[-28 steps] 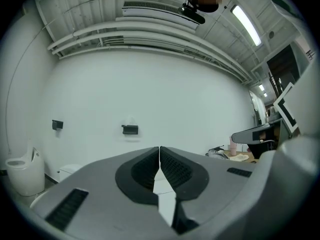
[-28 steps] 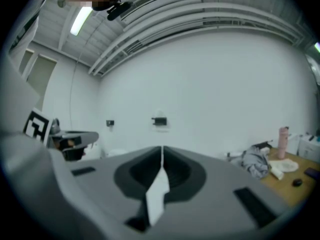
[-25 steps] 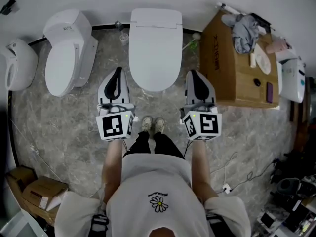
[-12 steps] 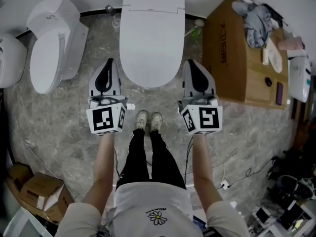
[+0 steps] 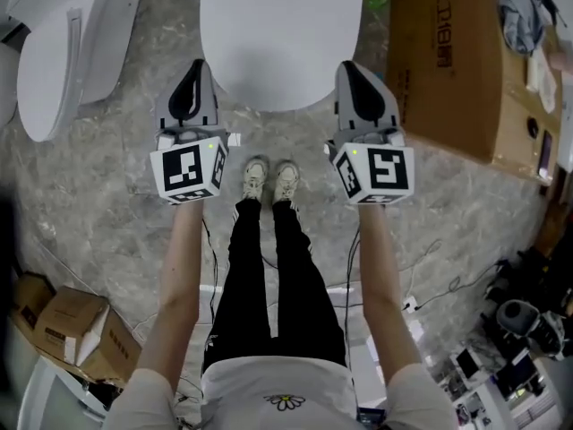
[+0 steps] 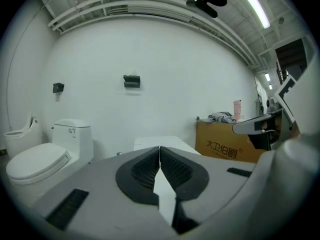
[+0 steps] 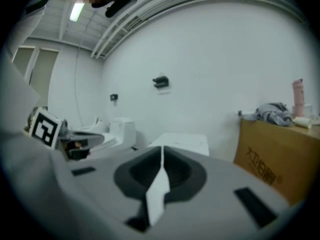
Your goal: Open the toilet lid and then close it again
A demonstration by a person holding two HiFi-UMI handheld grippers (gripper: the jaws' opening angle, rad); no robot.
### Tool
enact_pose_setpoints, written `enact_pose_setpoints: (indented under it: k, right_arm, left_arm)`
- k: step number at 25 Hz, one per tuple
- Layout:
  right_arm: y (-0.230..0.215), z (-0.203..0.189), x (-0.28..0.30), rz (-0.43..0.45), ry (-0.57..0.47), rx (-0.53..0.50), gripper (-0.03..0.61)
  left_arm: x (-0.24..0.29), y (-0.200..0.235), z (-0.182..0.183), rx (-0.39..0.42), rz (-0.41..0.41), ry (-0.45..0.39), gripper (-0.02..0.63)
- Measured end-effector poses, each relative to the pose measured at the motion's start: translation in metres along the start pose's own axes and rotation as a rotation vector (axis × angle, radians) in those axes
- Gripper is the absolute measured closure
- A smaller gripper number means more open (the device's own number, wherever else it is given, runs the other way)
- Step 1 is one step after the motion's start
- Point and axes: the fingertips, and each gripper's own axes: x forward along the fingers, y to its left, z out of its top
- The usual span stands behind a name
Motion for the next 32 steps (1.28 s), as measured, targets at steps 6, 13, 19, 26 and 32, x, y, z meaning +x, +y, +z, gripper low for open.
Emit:
enact_pose_setpoints:
  k: [6, 13, 19, 26, 32]
  right_arm:
    - [0.008, -0.070, -0.002, -0.014, 0.099, 0.033, 0.546]
    - [0.017, -0.132, 0.001, 0.019, 0.256, 0.091, 0.445]
    - [0.026, -0.180, -0.007, 0.041, 0.367, 0.049, 0.400]
    - [0.025, -0.225, -0.009, 0.046, 0.470, 0.019, 0.400]
    - [0.025, -0.249, -0.004, 0.076, 0.528, -0.013, 0.400]
  left_arm:
    - [-0.005, -0.012, -0.053, 0.030, -0.049, 0.071, 0.588]
    - [-0.012, -0.027, -0.094, -0.012, -0.130, 0.149, 0.478]
    - [-0.020, -0.052, -0.153, -0.051, -0.223, 0.267, 0.366]
    - [-0.023, -0.054, -0.203, -0.047, -0.258, 0.366, 0.336]
    - [-0.017, -0.049, -0.226, -0.020, -0.249, 0.416, 0.337]
